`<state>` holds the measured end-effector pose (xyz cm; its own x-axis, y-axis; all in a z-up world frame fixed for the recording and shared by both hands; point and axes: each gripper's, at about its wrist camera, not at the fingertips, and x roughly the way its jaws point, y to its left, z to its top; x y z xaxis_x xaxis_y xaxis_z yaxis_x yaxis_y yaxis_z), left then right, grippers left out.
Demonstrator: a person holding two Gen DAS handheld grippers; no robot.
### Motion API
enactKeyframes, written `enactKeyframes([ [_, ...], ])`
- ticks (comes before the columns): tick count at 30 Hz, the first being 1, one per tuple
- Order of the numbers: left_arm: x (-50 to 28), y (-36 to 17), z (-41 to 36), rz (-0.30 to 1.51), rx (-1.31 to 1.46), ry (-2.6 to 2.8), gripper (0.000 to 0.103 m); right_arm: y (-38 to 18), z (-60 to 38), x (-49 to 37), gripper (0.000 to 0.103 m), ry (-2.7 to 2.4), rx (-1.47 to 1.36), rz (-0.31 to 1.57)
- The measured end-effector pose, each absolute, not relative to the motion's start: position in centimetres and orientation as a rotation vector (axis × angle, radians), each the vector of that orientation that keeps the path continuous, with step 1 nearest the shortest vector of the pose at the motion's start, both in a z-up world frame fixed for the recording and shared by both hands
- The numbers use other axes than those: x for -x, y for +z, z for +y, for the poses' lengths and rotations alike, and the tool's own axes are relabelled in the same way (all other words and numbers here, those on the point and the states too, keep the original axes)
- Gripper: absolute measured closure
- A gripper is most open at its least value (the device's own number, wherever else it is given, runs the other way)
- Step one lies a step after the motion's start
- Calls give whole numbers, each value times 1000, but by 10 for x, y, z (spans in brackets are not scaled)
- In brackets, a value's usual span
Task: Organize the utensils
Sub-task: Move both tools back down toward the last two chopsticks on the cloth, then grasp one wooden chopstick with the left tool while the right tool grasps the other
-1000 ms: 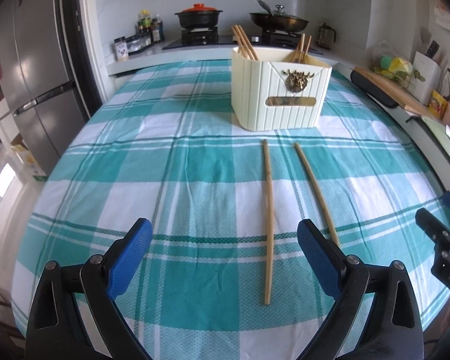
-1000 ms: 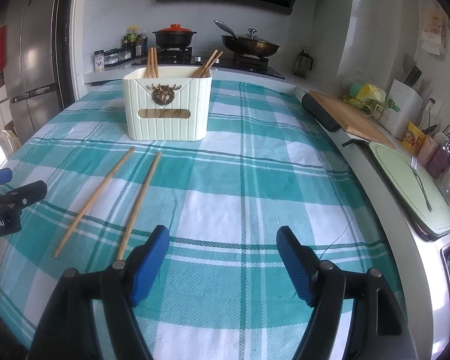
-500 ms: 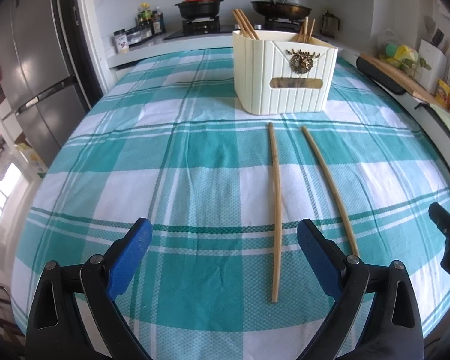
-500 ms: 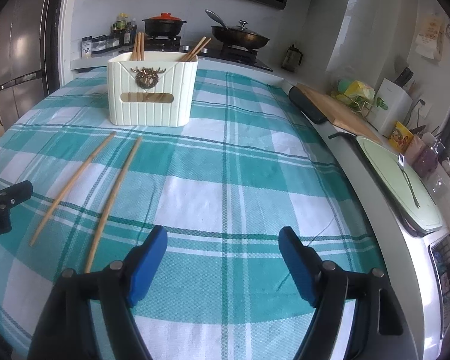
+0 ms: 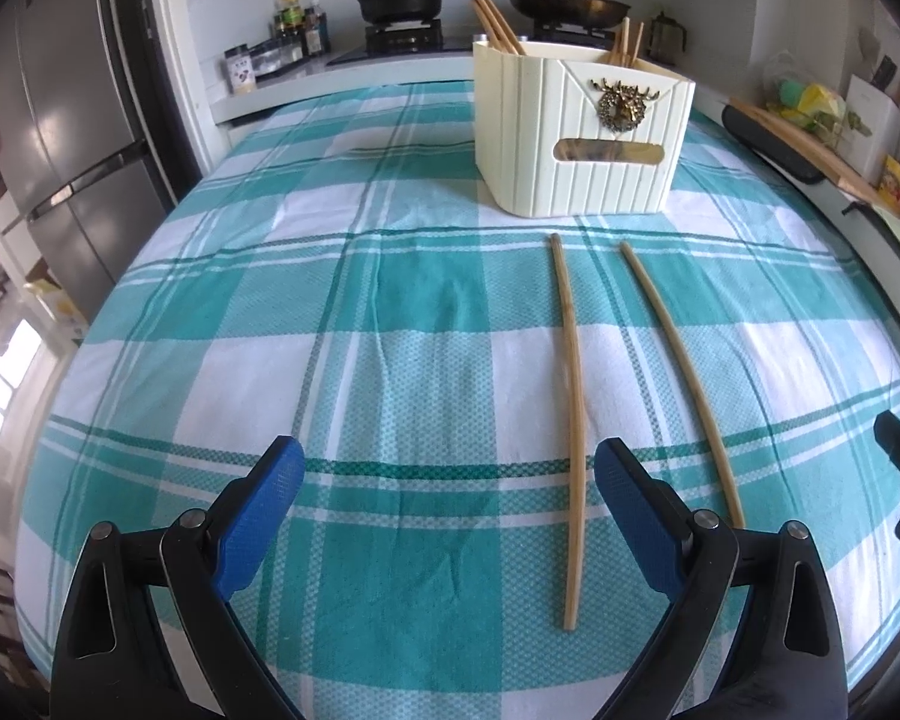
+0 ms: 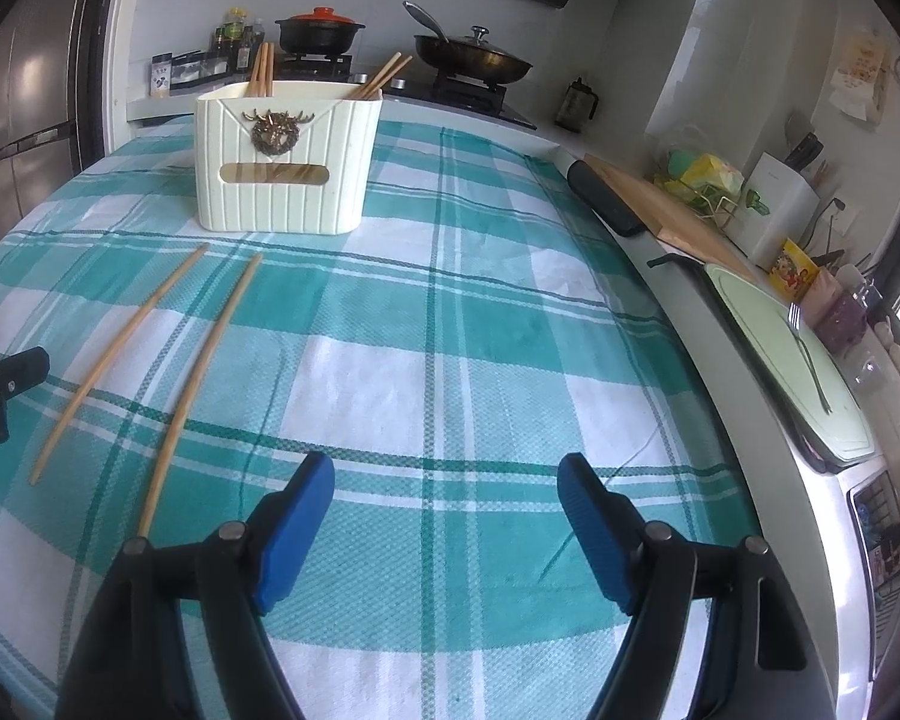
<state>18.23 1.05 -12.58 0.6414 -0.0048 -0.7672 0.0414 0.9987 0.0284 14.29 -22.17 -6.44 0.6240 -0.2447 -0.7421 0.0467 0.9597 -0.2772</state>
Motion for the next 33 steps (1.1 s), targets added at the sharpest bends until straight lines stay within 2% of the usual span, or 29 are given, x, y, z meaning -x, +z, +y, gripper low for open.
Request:
enactKeyframes([
  [10,-209,-130,13,905,4,-127,5,-67,-225,-160,24,-72,104,904],
  [17,-227,-141,-5,935,-76,-158,6,-75,-199,-200,25,130,15,947],
  [21,-220,-150,-10,934,-132,-136,12,-85,-172,-209,25,217,29,981],
  [23,-218,-153,-10,942,-136,-140,20,-87,-163,-209,28,233,48,982],
  [24,-217,-153,-8,941,-121,-149,22,-88,-159,-210,34,241,52,987],
  [27,-216,-153,-6,948,-87,-159,38,-93,-151,-210,49,253,80,1007],
  [29,-214,-152,-6,945,-82,-165,56,-97,-144,-210,60,262,110,1013],
  [30,-213,-152,-7,939,-91,-163,62,-99,-142,-209,69,267,122,1017],
  [31,-211,-151,-8,934,-101,-165,75,-102,-140,-209,82,265,136,1024],
  [32,-210,-151,-9,933,-106,-167,90,-105,-139,-209,88,258,147,1027],
  [33,-209,-151,-9,933,-109,-172,94,-109,-139,-209,94,252,155,1033],
])
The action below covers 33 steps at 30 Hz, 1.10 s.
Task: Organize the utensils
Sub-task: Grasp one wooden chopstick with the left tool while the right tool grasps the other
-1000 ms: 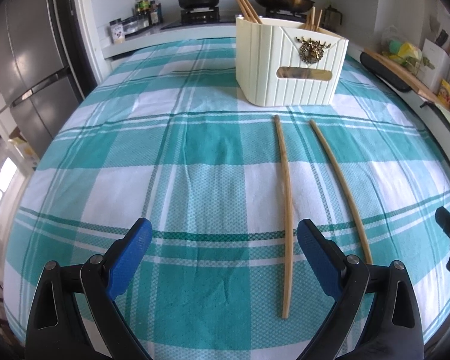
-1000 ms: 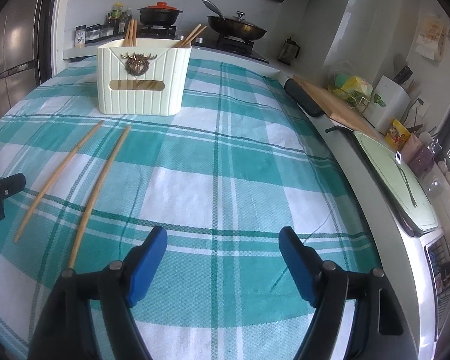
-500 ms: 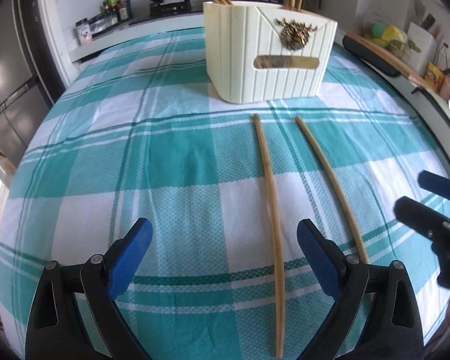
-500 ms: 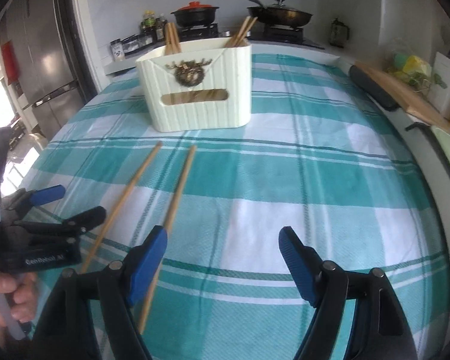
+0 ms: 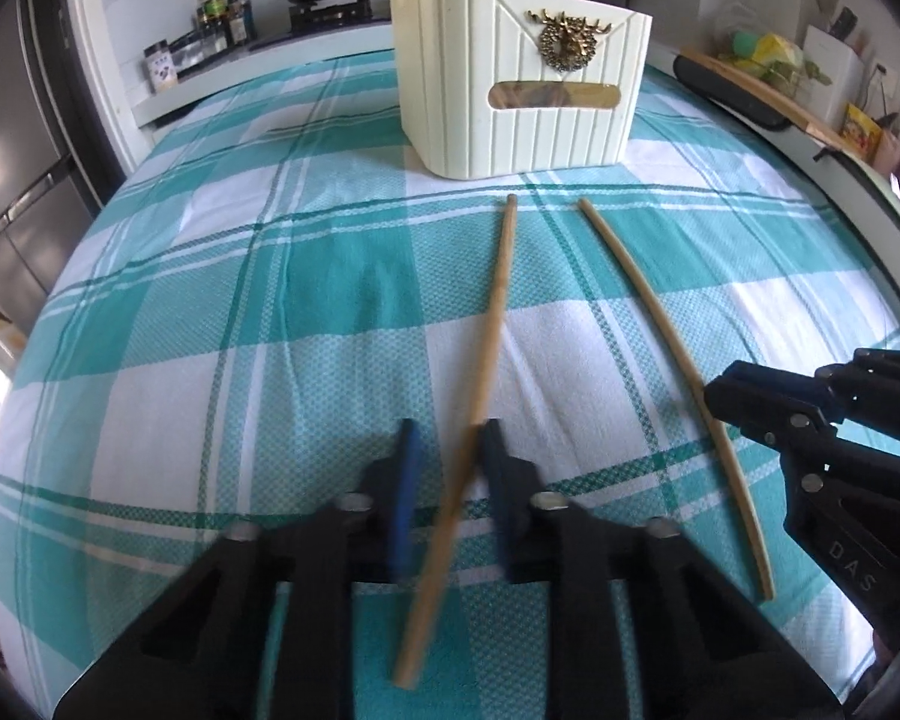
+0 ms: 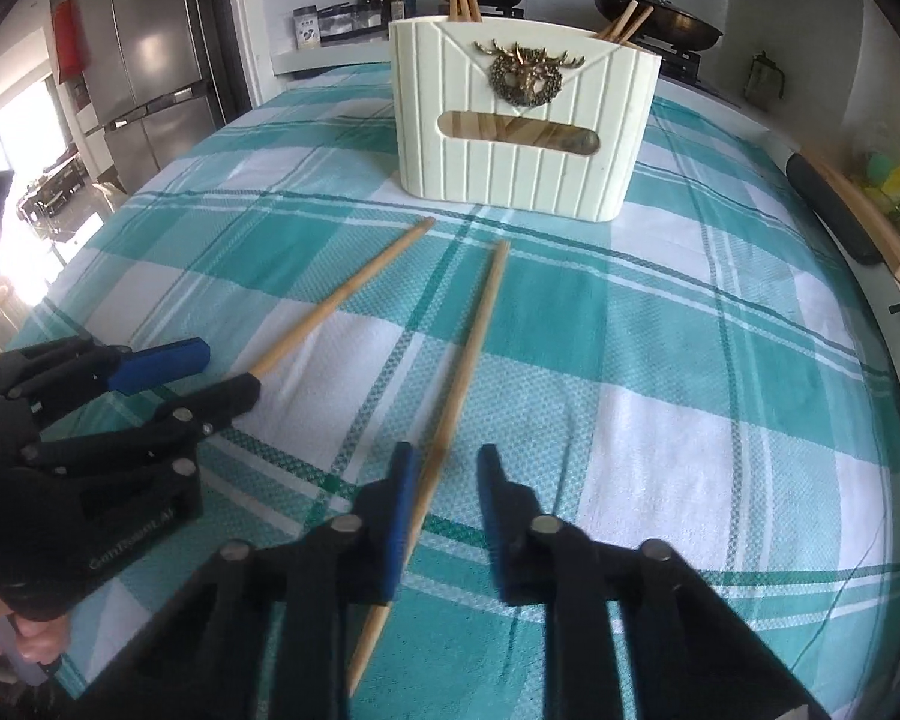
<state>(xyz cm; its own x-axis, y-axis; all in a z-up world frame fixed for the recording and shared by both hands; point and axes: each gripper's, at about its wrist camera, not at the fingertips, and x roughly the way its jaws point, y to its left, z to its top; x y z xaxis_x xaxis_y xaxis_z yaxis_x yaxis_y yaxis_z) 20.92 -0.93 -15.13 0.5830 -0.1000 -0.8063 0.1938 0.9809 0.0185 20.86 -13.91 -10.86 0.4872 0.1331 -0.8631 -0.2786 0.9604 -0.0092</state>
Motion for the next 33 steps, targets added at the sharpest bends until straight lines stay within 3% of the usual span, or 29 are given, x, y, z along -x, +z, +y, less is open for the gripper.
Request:
enactKeyframes([
  [4,-204,-151,-8,930,-107,-174,95,-109,-138,-199,98,232,192,1018],
  [27,-171,-147,10,952,-84,-179,95,-107,-165,-161,98,174,251,1046],
  [28,-170,-145,12,946,-78,-180,92,-106,-168,-159,97,170,247,1049],
  [29,-169,-143,14,947,-76,-188,82,-104,-172,-159,97,166,239,1049],
  [30,-171,-141,15,951,-77,-199,75,-102,-175,-160,90,170,230,1058],
  [31,-173,-138,17,952,-75,-215,66,-101,-178,-161,77,180,217,1067],
  [33,-180,-131,21,949,-59,-249,60,-94,-183,-166,66,209,175,1071],
])
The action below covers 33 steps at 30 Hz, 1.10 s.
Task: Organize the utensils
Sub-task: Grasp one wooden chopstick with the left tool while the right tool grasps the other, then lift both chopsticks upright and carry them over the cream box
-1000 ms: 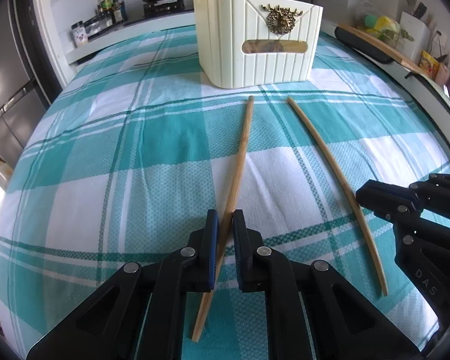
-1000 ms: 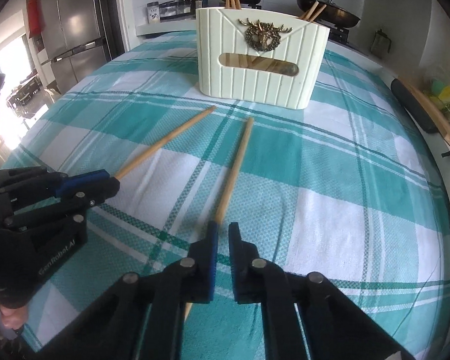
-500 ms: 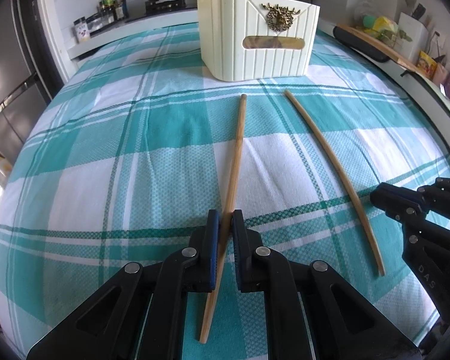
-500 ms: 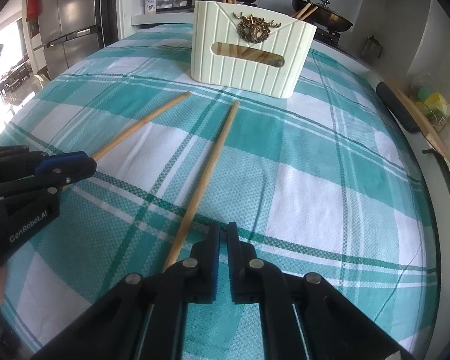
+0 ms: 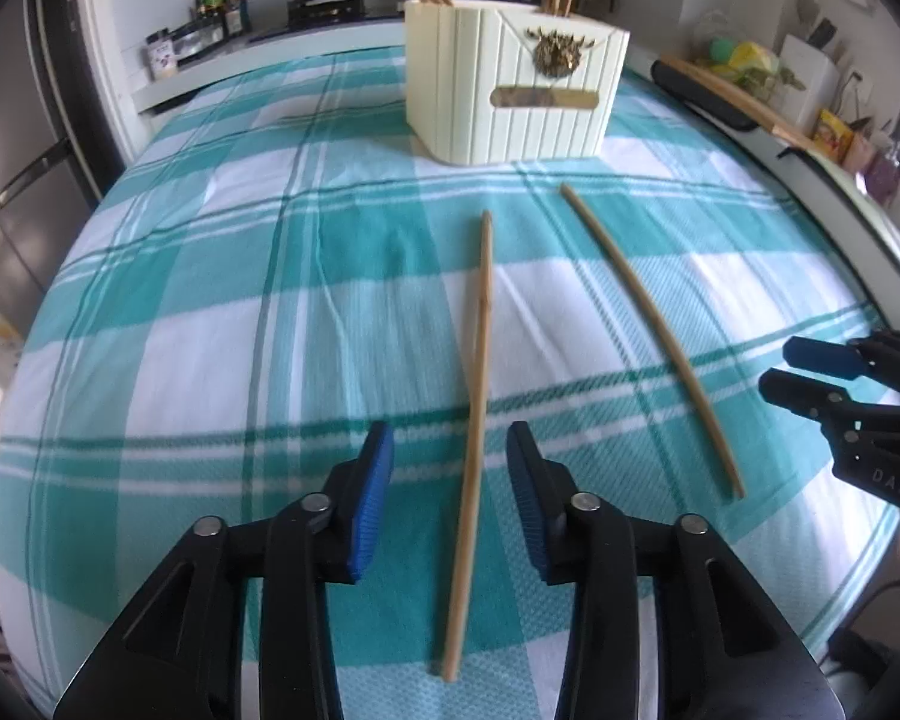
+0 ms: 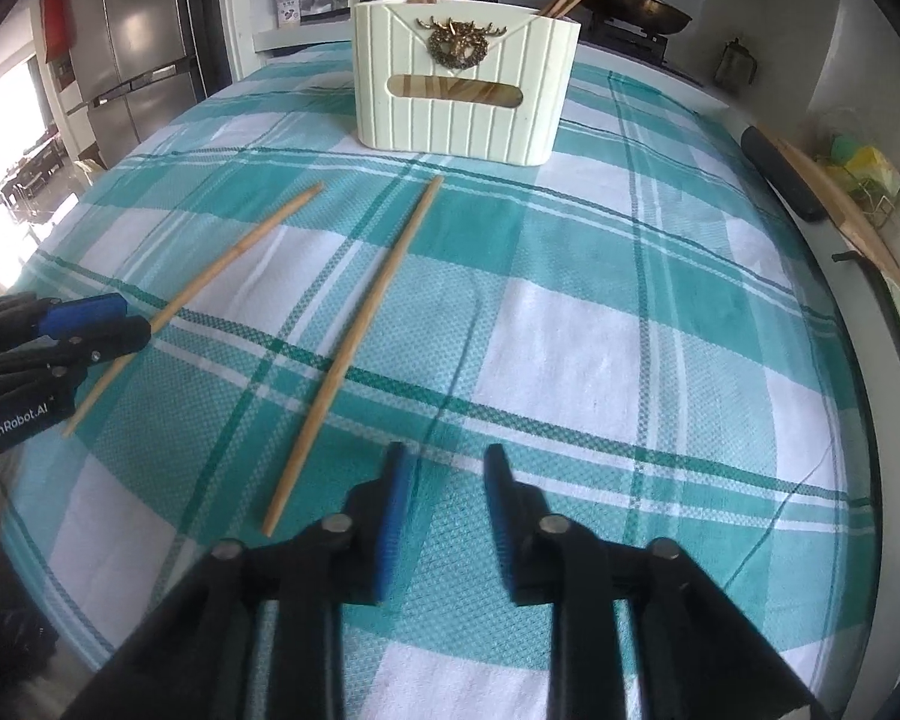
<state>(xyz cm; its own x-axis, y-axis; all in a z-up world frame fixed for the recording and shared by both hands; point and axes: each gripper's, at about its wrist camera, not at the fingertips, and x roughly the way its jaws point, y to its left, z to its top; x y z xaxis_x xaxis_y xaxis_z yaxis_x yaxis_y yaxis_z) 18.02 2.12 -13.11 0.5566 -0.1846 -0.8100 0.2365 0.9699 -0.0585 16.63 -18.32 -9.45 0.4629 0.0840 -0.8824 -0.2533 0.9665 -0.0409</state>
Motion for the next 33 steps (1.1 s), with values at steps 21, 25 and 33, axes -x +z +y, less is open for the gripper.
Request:
enactKeyframes([
  [21,-305,-149,-26,1087,-240,-423,85,-123,-129,-337,88,335,130,1175],
  [25,-307,-146,-31,1059,-250,-425,98,-124,-119,-349,96,333,159,1178],
  [33,-287,-92,-5,919,-120,-378,99,-79,-141,-330,96,361,-8,1050],
])
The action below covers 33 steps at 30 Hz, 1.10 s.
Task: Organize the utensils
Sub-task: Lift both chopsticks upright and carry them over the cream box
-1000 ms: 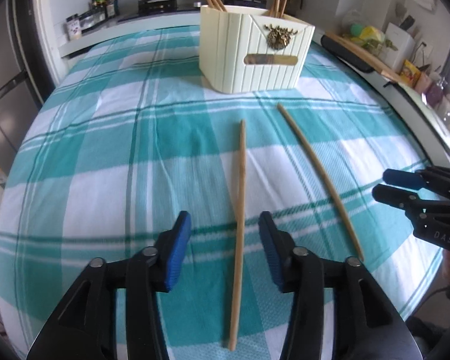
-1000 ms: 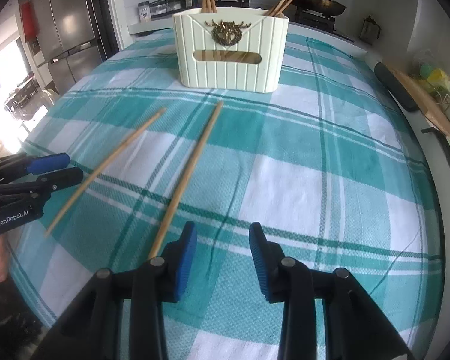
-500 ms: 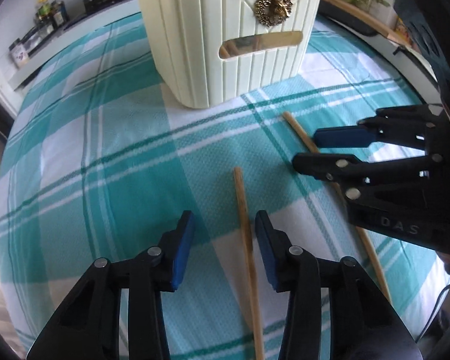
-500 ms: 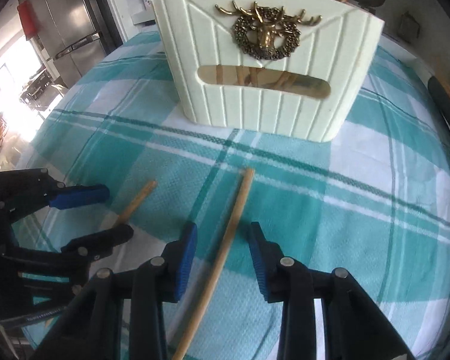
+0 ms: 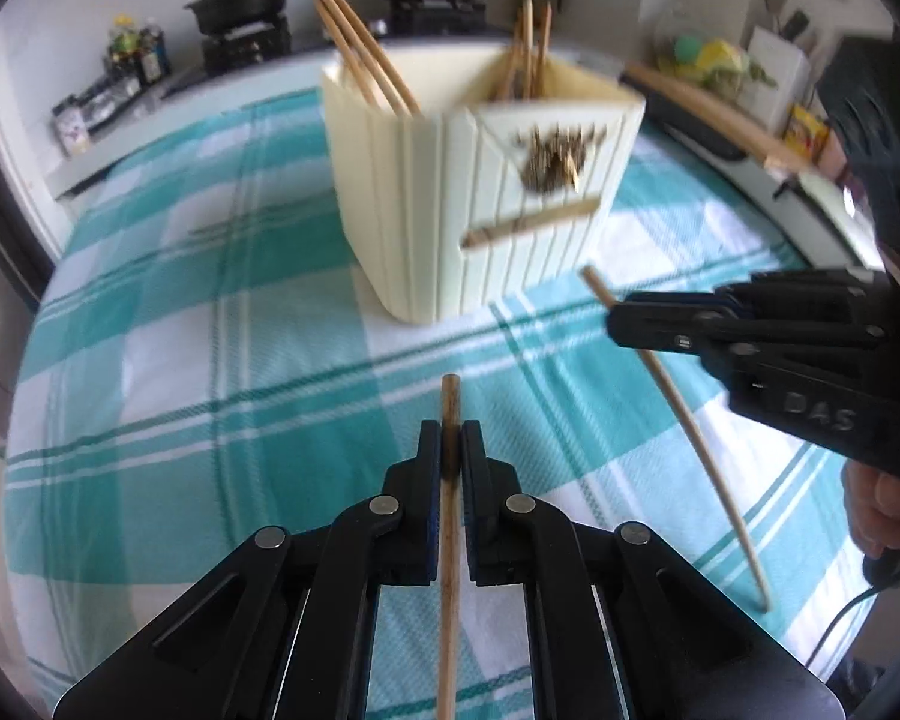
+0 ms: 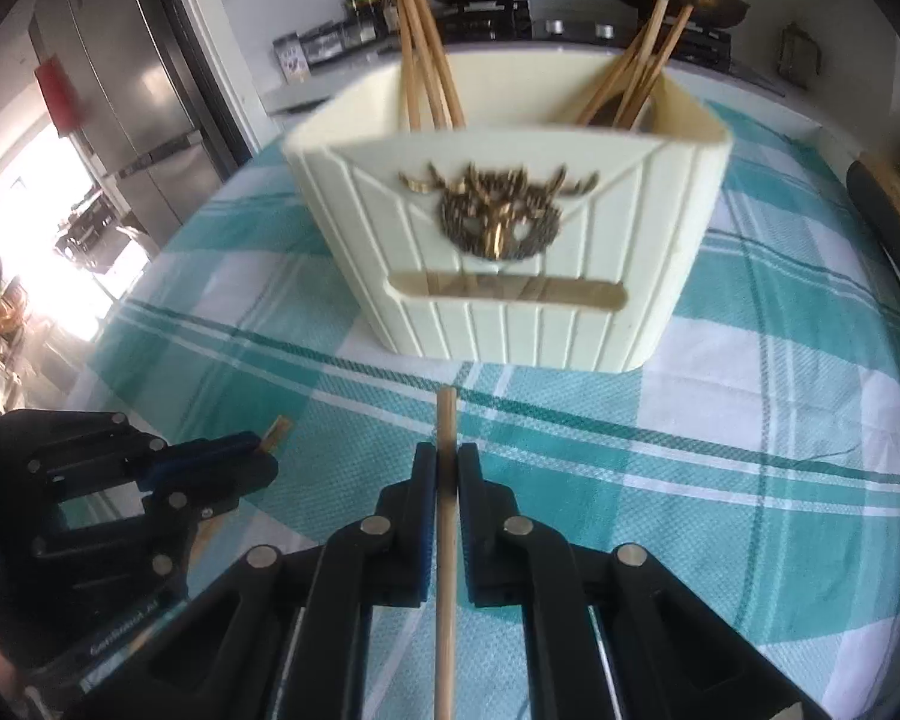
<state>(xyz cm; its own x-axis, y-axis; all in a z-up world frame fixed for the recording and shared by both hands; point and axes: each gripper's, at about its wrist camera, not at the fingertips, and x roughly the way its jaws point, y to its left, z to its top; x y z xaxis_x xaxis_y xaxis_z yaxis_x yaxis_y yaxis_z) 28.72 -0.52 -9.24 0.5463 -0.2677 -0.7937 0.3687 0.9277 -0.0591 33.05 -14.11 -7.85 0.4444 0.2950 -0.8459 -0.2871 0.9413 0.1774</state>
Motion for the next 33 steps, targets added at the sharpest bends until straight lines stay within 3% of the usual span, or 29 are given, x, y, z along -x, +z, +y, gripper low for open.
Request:
enactKeyframes([
  [14,-222,17,33,649,46,-405,99,63,-180,-227,96,394,-53,687],
  [23,-206,40,31,586,60,-428,99,86,-186,-201,96,362,-23,536],
  [33,-229,72,36,571,111,-454,99,103,-203,-223,96,354,-78,499],
])
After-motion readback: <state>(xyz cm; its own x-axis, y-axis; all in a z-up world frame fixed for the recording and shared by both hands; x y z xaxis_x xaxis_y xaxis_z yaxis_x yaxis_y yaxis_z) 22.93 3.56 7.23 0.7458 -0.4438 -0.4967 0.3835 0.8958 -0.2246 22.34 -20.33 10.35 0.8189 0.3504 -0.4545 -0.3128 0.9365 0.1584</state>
